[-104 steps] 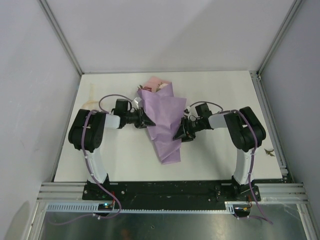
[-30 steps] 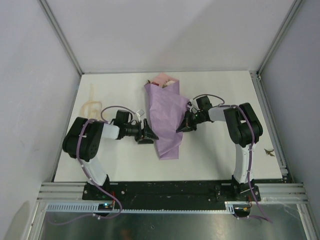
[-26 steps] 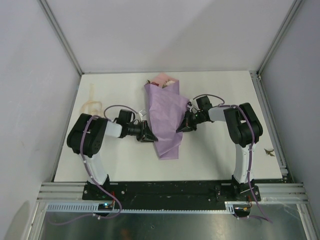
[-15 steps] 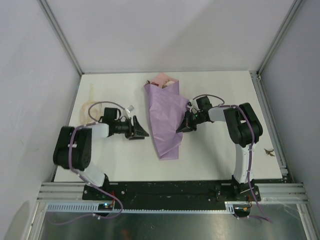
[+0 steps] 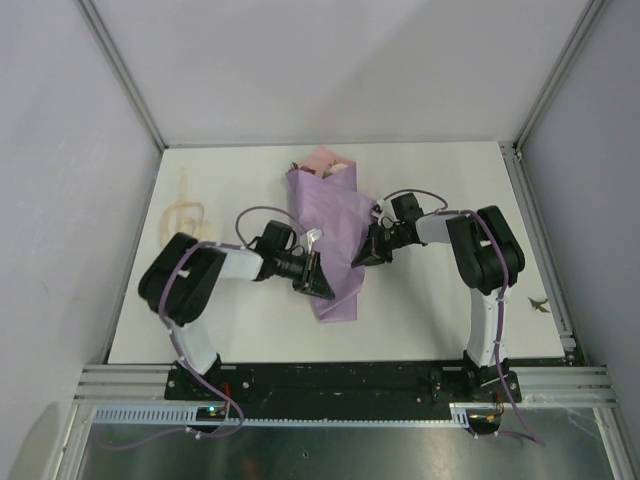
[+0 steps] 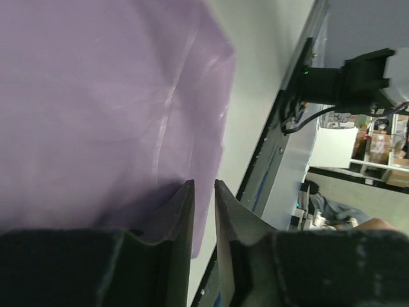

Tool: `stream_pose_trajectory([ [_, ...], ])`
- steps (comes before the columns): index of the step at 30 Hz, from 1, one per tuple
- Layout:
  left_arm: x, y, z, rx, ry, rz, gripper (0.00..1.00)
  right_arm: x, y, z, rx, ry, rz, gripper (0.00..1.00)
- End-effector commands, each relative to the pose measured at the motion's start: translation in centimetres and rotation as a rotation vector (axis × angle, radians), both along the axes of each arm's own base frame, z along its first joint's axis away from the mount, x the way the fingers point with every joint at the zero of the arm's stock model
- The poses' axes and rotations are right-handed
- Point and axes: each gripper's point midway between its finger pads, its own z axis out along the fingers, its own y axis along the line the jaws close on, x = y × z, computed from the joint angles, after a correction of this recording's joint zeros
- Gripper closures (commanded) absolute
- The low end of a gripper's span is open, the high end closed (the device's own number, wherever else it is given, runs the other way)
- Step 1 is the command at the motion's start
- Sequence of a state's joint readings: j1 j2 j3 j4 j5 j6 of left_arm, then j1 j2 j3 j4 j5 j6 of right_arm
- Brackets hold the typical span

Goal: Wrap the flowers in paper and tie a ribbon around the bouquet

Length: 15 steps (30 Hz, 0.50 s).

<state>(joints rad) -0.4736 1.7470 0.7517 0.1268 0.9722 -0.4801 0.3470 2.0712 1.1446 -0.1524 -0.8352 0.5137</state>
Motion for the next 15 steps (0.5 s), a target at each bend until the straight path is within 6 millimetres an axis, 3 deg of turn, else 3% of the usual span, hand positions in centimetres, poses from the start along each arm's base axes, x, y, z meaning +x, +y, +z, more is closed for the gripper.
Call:
stream_pose_trajectory([
  [1, -0.5, -0.1, -3.5, 0.035, 0.077, 0.01, 0.78, -0.5, -0.8, -0.8, -0.034, 0.005, 0.011, 1.0],
  [4, -1.1, 0.3, -6.0, 0.067, 0.126, -0.003, 0.83, -0.3, -0.8, 0.5, 0.002, -0.011, 0.023, 0.97],
  [7, -1.2, 0.6, -7.3, 0.089, 0.156, 0.002, 0.85, 0.1, -1.3, 3.0, 0.048, -0.032, 0.022, 0.78],
  [11, -1.1, 0.7, -7.8, 0.105, 0.163, 0.013, 0.86, 1.0, -3.3, 8.2, 0.088, -0.14, 0.006, 0.53],
  [15, -0.8, 0.7, -8.0, 0.115, 0.163, 0.023, 0.85, 0.0, -4.0, 12.5, 0.135, -0.21, 0.02, 0.45],
])
